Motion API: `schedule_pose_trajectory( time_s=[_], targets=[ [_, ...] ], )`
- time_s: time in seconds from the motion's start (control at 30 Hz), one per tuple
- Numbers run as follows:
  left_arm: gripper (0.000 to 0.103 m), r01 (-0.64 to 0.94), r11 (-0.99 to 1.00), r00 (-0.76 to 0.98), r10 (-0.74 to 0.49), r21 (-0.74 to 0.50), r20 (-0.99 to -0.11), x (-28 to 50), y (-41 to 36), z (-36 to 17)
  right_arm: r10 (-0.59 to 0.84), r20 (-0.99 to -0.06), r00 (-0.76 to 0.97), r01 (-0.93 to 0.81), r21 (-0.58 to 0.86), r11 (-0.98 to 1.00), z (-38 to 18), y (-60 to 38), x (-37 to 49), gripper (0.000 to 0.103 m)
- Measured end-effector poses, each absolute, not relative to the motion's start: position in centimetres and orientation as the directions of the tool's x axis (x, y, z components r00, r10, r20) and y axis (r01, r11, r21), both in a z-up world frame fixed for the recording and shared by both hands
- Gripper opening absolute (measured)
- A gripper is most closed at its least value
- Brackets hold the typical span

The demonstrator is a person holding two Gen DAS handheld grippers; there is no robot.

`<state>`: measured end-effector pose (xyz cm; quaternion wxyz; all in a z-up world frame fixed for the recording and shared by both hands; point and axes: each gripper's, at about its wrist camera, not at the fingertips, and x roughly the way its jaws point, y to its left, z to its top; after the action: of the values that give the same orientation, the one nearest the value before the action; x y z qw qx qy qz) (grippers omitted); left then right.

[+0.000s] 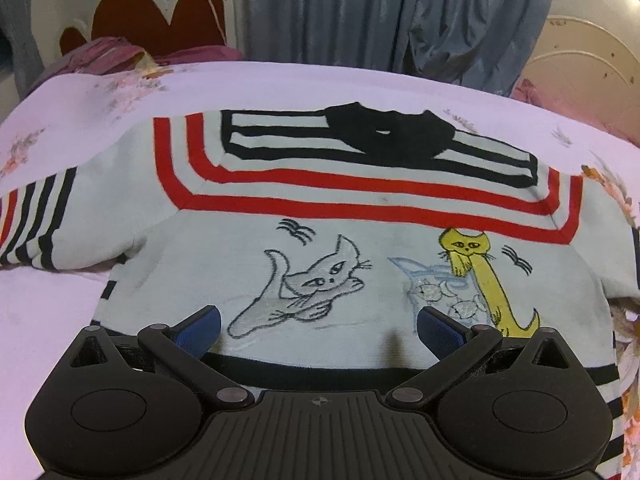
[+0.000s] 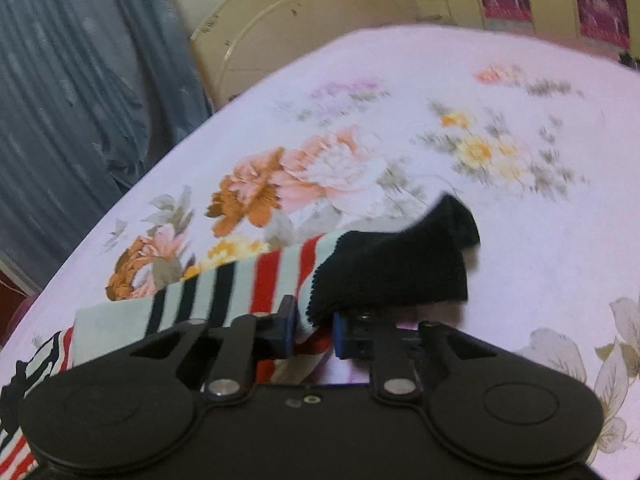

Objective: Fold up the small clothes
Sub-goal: 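Lift the cuff with the right tool and fold the sleeve across the sweater body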

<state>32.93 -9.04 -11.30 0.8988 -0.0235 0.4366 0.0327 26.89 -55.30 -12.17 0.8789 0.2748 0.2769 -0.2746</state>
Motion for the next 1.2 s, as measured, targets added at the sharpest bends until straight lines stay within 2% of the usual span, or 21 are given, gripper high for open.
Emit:
schedule_pose_trajectory(
  time_s=[0.17,0.37,0.57,0.73,0.77,0.8,0.9,0.97,1.03,1.2],
  targets=[
    [0.103,-0.077,0.997,0.632,0.036,-0.016,-0.774,33.1,-8.0,-10.4,-0.284,-0.557,0.78,0.5,0.284,0.818,-8.9,-50.5,28.4,0.016],
    [0.103,-0.094,0.993,0.654,0.004,-0.075,-0.757,34.0,-5.5,-9.1,-0.093,-0.517,0.851,0.259,0.259,0.93,-6.4,-40.4,31.6,0.016],
    [0.103,-0.115,0.985,0.648,-0.023,-0.128,-0.761,35.0,-2.3,-9.2,0.099,-0.603,0.791,0.056,0.232,0.971,-9.2,-28.7,35.3,0.018],
    [0.103,-0.114,0.977,0.635,-0.068,-0.18,-0.77,35.5,-0.2,-10.2,0.179,-0.691,0.7,-0.045,0.207,0.977,-12.1,-22.6,36.8,0.029],
    [0.103,-0.106,0.975,0.633,-0.083,-0.193,-0.77,35.5,0.0,-10.4,0.178,-0.697,0.695,-0.05,0.2,0.978,-12.2,-21.6,36.6,0.033],
    [0.103,-0.102,0.974,0.633,-0.094,-0.202,-0.768,35.7,0.1,-10.7,0.183,-0.694,0.696,-0.059,0.2,0.978,-12.1,-21.0,36.2,0.043],
    [0.103,-0.059,0.966,0.619,-0.161,-0.25,-0.768,36.1,-0.5,-11.3,0.192,-0.676,0.711,-0.072,0.203,0.977,-10.7,-21.4,35.1,0.044],
    [0.103,-0.018,0.955,0.585,-0.232,-0.298,-0.778,36.7,-1.5,-11.9,0.151,-0.658,0.738,-0.055,0.165,0.985,-9.6,-22.2,33.7,0.045],
    [0.103,0.034,0.938,0.555,-0.304,-0.344,-0.774,37.3,-3.3,-12.4,0.103,-0.65,0.753,-0.025,0.129,0.991,-8.7,-24.0,32.0,0.051],
    [0.102,0.086,0.895,0.503,-0.419,-0.438,-0.756,38.9,-7.1,-13.9,-0.014,-0.654,0.757,0.079,0.071,0.994,-8.9,-28.2,28.6,0.053]
  ],
)
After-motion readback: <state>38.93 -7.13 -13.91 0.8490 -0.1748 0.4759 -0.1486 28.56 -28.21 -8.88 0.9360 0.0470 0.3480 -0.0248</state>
